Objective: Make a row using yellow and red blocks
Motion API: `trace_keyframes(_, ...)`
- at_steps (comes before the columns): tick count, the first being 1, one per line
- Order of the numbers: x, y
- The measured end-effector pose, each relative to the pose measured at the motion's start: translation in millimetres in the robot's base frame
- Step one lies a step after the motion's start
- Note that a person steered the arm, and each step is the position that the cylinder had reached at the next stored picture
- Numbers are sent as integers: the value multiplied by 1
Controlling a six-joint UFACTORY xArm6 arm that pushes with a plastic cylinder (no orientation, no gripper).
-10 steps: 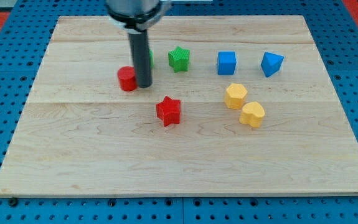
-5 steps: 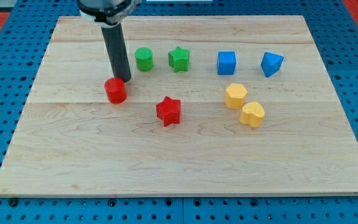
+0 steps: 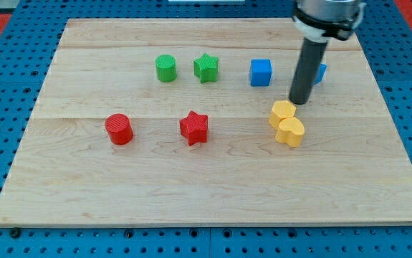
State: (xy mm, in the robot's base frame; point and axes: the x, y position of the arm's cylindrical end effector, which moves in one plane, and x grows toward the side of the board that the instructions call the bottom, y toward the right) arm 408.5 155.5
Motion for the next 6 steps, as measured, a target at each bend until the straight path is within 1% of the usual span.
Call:
trace_keyframes(1,-7,-7)
trace_keyframes(2,0,-29)
trace_keyframes(4,13,42)
trace_keyframes(5,18,-18)
trace_keyframes(6,25,-58)
